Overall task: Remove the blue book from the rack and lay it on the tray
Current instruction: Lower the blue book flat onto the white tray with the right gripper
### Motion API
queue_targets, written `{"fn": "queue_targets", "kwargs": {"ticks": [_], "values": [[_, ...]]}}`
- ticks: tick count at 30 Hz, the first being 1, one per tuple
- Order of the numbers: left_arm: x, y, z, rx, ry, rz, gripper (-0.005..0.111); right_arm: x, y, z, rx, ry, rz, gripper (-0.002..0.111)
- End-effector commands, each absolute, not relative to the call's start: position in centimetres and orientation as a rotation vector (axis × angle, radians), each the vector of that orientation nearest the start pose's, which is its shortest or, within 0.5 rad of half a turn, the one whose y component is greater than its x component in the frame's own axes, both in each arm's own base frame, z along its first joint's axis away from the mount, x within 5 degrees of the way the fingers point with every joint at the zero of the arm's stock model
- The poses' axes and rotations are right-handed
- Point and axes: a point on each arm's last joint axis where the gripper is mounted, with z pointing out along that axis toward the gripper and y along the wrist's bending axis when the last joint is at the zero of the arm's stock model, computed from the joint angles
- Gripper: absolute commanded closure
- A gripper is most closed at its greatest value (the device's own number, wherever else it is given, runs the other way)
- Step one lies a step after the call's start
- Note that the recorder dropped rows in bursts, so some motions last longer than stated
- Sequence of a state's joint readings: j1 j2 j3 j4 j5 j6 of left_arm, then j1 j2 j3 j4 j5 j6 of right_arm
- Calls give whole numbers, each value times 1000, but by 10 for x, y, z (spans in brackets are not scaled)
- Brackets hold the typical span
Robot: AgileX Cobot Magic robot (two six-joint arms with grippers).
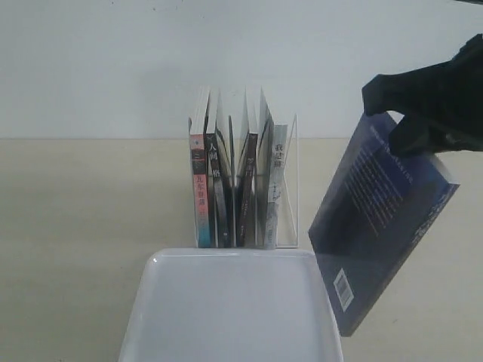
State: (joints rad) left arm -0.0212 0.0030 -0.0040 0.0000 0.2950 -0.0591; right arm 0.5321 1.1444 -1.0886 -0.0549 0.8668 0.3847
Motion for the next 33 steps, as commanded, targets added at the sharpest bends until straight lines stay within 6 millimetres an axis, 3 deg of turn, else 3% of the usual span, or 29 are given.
{"fn": "queue_targets", "kwargs": {"ticks": [1, 5, 12, 19, 33], "values": [[54, -1, 186, -40, 1780, -66, 103, 193, 133, 365, -296, 2344, 432, 108], [54, -1, 186, -40, 1780, -66, 103, 190, 154, 360, -345, 2315, 378, 108], [54, -1, 186, -40, 1780, -66, 103, 195, 177, 336, -320, 2322, 52, 108], [54, -1, 186, -40, 1780, -66, 103, 199, 206, 316, -311, 2322, 100, 108], [54, -1, 186, -40, 1780, -66, 103, 210, 218, 287, -284, 2396, 4, 108]]}}
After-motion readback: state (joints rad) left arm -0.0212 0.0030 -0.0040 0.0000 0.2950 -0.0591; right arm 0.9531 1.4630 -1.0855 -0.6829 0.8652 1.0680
